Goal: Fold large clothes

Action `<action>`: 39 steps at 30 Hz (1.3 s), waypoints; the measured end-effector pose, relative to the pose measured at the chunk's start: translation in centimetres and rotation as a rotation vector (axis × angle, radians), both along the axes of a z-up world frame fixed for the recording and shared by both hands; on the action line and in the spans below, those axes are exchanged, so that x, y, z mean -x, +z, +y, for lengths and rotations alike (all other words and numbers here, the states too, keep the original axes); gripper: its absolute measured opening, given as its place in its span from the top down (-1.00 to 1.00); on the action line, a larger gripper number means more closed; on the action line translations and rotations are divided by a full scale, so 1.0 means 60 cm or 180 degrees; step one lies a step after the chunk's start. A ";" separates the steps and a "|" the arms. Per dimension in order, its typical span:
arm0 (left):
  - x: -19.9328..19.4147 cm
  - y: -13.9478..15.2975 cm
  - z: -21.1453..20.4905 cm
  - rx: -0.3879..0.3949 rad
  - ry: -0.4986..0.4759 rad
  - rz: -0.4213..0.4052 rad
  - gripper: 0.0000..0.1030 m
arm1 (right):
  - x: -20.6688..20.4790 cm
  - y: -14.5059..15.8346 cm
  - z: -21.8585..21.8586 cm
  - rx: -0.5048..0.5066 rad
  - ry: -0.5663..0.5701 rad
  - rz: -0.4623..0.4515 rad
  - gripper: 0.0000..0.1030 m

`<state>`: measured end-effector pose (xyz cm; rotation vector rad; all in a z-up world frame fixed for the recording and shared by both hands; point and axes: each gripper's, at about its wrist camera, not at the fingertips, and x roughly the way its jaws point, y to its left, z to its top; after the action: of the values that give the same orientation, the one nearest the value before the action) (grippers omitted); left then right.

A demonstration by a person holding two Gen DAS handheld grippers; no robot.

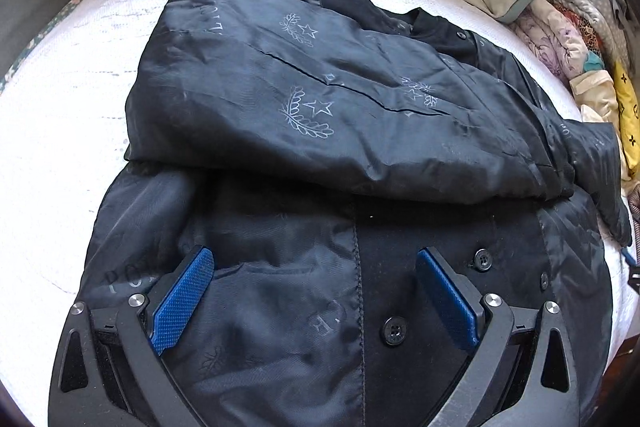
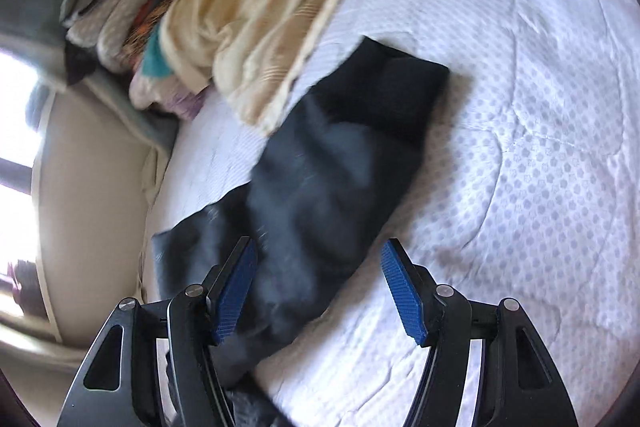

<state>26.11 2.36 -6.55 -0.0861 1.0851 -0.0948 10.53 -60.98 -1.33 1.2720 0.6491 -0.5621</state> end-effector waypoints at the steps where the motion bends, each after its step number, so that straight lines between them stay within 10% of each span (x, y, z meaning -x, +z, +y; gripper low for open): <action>1: 0.000 0.000 0.000 0.0009 0.0006 0.0003 -0.99 | -0.004 -0.013 -0.005 -0.0028 -0.0027 -0.0001 -0.22; 8: -0.011 -0.004 -0.014 -0.0048 -0.0054 0.0004 -0.99 | -0.028 -0.040 -0.031 -0.0037 -0.0139 -0.0215 -0.21; 16: -0.012 0.001 -0.024 -0.0181 -0.0080 -0.0088 -0.99 | -0.045 -0.023 -0.038 0.0235 -0.0009 -0.0053 0.79; 30: 0.004 0.110 -0.007 -0.0100 -0.0021 -0.0762 -0.99 | -0.086 0.334 0.309 0.3433 0.0991 -0.0598 0.86; 39: -0.007 0.109 0.027 0.0109 0.0192 -0.0688 -0.99 | -0.160 0.307 0.546 0.3844 0.2301 -0.0919 0.86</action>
<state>26.55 3.99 -0.01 -0.1361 0.8645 -0.0667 20.11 -28.23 17.09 -0.0577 0.3535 -0.0792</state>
